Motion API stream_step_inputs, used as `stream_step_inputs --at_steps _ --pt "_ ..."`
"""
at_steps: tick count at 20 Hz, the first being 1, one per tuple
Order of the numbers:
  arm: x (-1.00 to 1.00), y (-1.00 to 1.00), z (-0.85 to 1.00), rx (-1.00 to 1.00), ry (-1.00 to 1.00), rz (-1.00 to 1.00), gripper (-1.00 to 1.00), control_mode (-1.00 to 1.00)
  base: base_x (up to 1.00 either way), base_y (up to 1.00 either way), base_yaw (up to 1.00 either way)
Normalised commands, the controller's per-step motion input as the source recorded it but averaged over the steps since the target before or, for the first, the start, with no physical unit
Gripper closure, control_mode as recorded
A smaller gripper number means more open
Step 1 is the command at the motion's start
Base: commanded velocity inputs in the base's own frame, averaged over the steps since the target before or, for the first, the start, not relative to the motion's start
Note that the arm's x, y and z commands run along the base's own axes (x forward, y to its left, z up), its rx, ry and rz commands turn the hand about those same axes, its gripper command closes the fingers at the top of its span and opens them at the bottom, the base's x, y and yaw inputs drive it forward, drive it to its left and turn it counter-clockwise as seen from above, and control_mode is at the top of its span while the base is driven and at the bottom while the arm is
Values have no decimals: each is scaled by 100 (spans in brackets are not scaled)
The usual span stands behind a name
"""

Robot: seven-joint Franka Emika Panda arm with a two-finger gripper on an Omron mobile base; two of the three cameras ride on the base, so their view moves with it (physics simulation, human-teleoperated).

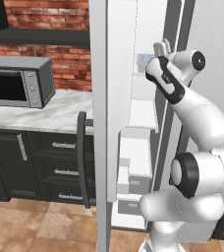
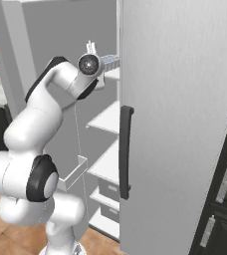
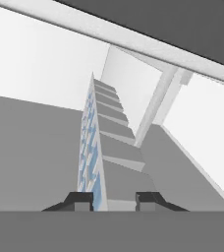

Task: The ice cube tray has been filled with water. Take the tray and place it in the freezer to make ice. Close the freezer door after placing the tray.

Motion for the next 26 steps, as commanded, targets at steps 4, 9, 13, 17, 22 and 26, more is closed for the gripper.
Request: stream_step_inputs --at_steps 4,9,13,17,22,26 --pt "62 -5 0 0 0 0 100 -100 0 0 0" --pt "61 -4 -1 0 0 0 100 -100 0 0 0" --pt "66 -6 -8 0 1 0 100 -100 0 0 0" --pt "61 -13 -10 0 2 0 100 -100 0 0 0" --pt "60 -17 -14 0 4 0 100 -100 0 0 0" --pt "56 -14 -21 0 4 0 100 -100 0 0 0"
